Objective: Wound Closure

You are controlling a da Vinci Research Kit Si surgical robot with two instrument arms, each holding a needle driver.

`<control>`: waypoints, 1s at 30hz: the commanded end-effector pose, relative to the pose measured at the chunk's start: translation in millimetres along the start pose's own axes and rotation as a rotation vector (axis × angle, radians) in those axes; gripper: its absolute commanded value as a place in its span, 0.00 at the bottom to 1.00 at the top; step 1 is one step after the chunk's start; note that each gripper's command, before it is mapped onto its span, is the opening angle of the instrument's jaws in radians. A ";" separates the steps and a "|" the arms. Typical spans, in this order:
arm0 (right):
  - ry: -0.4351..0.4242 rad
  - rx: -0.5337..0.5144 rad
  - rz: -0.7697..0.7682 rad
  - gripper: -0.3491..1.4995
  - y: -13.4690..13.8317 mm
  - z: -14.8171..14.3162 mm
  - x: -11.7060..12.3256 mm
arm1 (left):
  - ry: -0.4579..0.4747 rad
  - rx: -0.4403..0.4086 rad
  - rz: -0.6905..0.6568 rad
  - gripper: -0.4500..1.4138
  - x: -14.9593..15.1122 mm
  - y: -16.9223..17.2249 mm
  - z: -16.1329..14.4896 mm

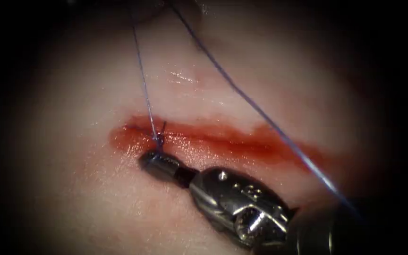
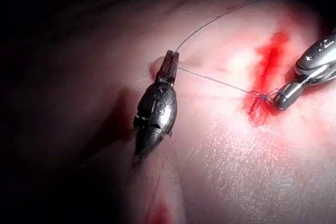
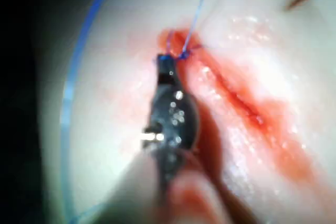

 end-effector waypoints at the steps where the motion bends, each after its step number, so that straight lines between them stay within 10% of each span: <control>1: -0.006 0.017 -0.019 0.00 -0.6 0.3 -1.1 | -0.004 0.000 -0.006 0.00 -0.8 0.1 0.8; 19: -0.029 0.172 -0.340 0.00 -1.0 -0.3 -1.1 | -0.025 0.033 0.002 0.00 -1.5 -3.7 3.2; 30: -0.132 0.386 -1.262 0.00 0.1 0.7 0.6 | -0.034 0.040 0.002 0.00 -1.4 -5.0 4.6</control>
